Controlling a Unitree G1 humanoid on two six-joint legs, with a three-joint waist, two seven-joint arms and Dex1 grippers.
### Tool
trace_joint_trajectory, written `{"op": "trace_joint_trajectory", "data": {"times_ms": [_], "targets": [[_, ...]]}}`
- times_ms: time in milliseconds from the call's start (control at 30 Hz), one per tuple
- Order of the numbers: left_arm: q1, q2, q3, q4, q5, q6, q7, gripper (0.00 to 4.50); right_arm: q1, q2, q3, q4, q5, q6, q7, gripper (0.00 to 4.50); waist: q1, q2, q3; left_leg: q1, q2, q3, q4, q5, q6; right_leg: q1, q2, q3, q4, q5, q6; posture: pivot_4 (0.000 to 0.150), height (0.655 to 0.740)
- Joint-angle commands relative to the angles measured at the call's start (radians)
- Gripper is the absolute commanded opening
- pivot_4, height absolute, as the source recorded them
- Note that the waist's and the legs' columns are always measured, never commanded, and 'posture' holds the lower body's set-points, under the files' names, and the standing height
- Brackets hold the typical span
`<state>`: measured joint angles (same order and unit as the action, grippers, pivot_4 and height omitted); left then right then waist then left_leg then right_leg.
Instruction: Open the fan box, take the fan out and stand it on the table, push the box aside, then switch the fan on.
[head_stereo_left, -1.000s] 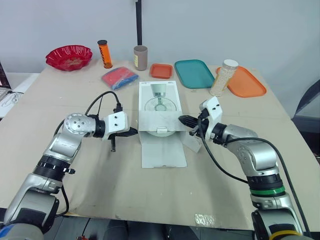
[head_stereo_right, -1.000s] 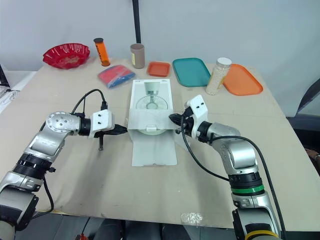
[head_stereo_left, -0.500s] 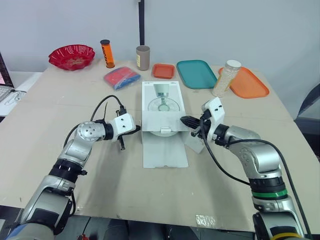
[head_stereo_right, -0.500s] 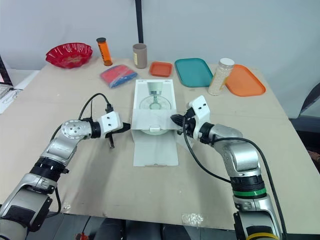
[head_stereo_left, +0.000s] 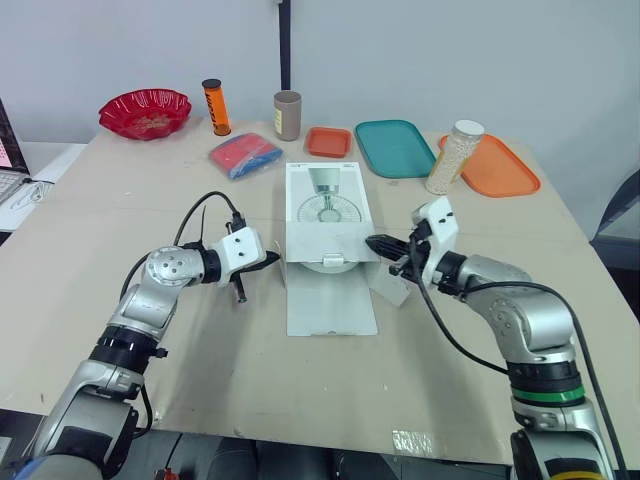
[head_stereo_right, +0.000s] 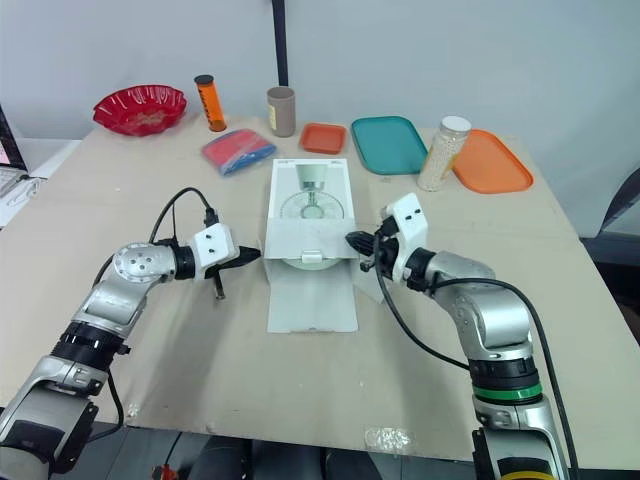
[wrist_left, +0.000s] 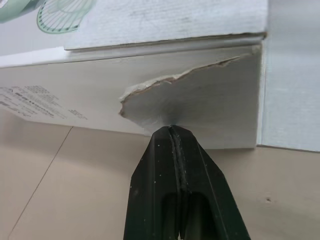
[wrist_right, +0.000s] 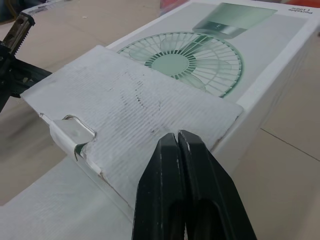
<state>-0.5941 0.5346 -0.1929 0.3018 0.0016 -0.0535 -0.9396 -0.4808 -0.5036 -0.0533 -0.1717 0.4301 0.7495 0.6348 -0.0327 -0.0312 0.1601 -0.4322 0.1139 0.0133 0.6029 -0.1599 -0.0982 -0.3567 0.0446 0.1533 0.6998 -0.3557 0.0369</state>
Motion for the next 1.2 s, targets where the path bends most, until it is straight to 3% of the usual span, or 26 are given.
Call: {"op": "trace_joint_trajectory", "data": {"times_ms": [33, 400, 800, 967, 1200], "targets": [[0.030, 0.016, 0.044, -0.103, -0.044, 0.045, 0.001, 0.00, 0.013, -0.029, -0.044, -0.059, 0.026, 0.003, 0.006, 0.04, 0.000, 0.000, 0.000, 0.000, 0.000, 0.000, 0.000, 0.000, 0.000, 0.000, 0.000, 0.000, 0.000, 0.000, 0.000, 0.150, 0.7389], [0.180, 0.030, 0.106, -0.385, -0.228, 0.278, -0.041, 0.00, 0.034, -0.024, -0.025, -0.095, 0.034, 0.001, -0.003, 0.04, -0.001, 0.000, 0.000, 0.000, 0.000, 0.000, 0.000, 0.000, 0.000, 0.000, 0.000, 0.000, 0.000, 0.000, 0.000, 0.150, 0.7389], [0.357, 0.089, 0.124, -0.614, -0.303, 0.426, -0.010, 0.00, -0.008, 0.000, 0.023, -0.066, 0.025, -0.005, 0.009, 0.04, -0.011, 0.000, 0.000, 0.000, 0.000, 0.000, 0.000, 0.000, 0.000, 0.000, 0.000, 0.000, 0.000, 0.000, 0.000, 0.150, 0.7389], [0.361, 0.073, 0.121, -0.607, -0.289, 0.426, 0.032, 0.00, -0.022, 0.000, 0.035, -0.056, 0.025, 0.000, 0.012, 0.04, -0.012, 0.000, 0.000, 0.000, 0.000, 0.000, 0.000, 0.000, 0.000, 0.000, 0.000, 0.000, 0.000, 0.000, 0.000, 0.150, 0.7389], [0.269, 0.023, 0.112, -0.400, -0.204, 0.306, 0.116, 0.00, -0.032, 0.021, 0.051, -0.066, 0.021, 0.006, -0.004, 0.04, -0.012, 0.000, 0.000, 0.000, 0.000, 0.000, 0.000, 0.000, 0.000, -0.001, 0.000, 0.000, 0.000, 0.000, 0.000, 0.150, 0.7389]]}}
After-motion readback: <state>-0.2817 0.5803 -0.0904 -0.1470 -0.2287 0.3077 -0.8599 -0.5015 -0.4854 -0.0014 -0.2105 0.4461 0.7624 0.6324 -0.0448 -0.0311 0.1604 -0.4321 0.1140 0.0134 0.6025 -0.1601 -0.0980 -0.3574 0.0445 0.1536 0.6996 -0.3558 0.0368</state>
